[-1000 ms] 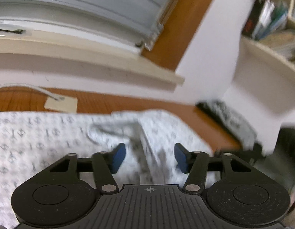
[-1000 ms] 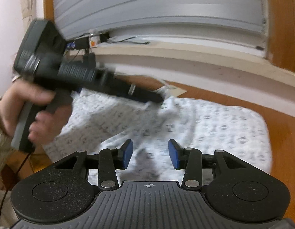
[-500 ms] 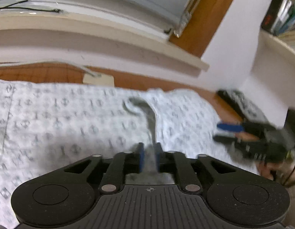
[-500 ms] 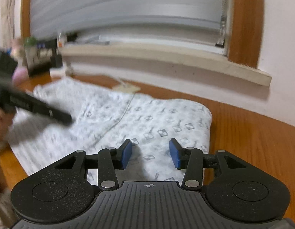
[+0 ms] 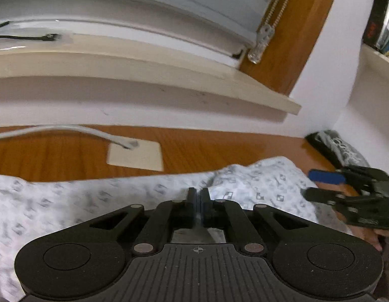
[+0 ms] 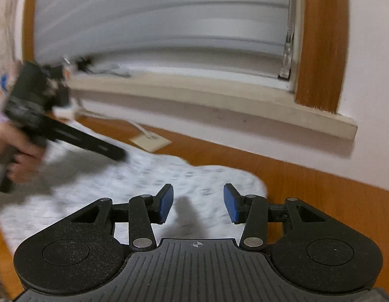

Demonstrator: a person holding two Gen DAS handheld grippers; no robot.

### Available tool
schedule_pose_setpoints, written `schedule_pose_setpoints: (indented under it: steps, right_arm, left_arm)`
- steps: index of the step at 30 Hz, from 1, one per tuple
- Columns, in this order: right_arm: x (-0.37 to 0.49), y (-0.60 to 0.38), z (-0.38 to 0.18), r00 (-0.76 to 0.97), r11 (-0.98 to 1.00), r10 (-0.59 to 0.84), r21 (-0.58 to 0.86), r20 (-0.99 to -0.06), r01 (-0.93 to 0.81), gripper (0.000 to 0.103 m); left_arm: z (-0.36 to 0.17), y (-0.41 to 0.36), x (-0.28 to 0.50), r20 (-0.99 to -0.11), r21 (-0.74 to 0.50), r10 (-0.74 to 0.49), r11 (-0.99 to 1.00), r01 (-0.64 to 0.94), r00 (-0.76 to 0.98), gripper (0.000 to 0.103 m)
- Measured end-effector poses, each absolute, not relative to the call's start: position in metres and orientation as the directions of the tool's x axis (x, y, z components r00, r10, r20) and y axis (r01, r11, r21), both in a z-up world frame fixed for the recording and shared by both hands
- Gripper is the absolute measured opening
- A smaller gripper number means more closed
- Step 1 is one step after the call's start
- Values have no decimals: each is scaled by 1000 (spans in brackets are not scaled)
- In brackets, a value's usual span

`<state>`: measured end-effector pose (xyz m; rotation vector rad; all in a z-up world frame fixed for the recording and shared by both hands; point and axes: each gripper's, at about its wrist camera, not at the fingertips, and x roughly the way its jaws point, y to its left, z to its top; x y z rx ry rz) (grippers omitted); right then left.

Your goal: Fold clothes

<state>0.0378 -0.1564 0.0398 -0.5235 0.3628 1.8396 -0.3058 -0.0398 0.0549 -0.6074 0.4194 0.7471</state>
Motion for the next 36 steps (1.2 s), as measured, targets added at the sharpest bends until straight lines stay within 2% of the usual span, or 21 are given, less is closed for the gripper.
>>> schedule_pose_setpoints:
  steps: [4, 8, 11, 13, 17, 23, 25, 27, 30, 34, 36]
  right_arm:
    - [45, -127, 26, -244, -300, 778, -1, -579, -954, 43]
    - [56, -130, 19, -293, -308, 775, 69, -560, -949, 44]
    - [54, -131, 22, -290, -312, 773, 59, -564, -948, 44]
    - [52, -131, 23, -284, -312, 772, 50, -569, -949, 45]
    - [54, -132, 20, -298, -315, 778, 66, -553, -947, 45]
    - [57, -134, 19, -310, -318, 782, 82, -540, -945, 45]
    - [57, -135, 19, -308, -320, 782, 76, -542, -944, 45]
    - [56, -135, 19, -305, -320, 783, 69, -543, -945, 45]
    - [56, -135, 19, -303, -321, 783, 63, -544, -945, 45]
    - [56, -136, 20, -302, -322, 785, 60, -542, -945, 45]
    - [55, -141, 24, -292, -317, 790, 48, -539, -947, 45]
  left_arm:
    - [56, -46, -311, -557, -324, 509, 595, -736, 656, 3]
    - [63, -55, -307, -561, -230, 586, 569, -789, 586, 11]
    - [79, -61, -303, -513, -182, 640, 570, -801, 572, 11]
    - [88, -64, -292, -497, -174, 626, 607, -775, 601, 11]
    - [91, -56, -247, -525, -152, 534, 707, -690, 663, 12]
    - [60, -28, -189, -636, -126, 423, 769, -627, 646, 11]
    - [48, -20, -185, -667, -109, 417, 766, -634, 618, 9]
    - [42, -15, -192, -648, -130, 414, 767, -628, 639, 4]
    - [39, -11, -195, -641, -151, 402, 769, -621, 654, 4]
    - [43, -21, -193, -633, -90, 445, 771, -631, 634, 5]
    - [51, -33, -197, -618, -62, 475, 765, -641, 627, 9]
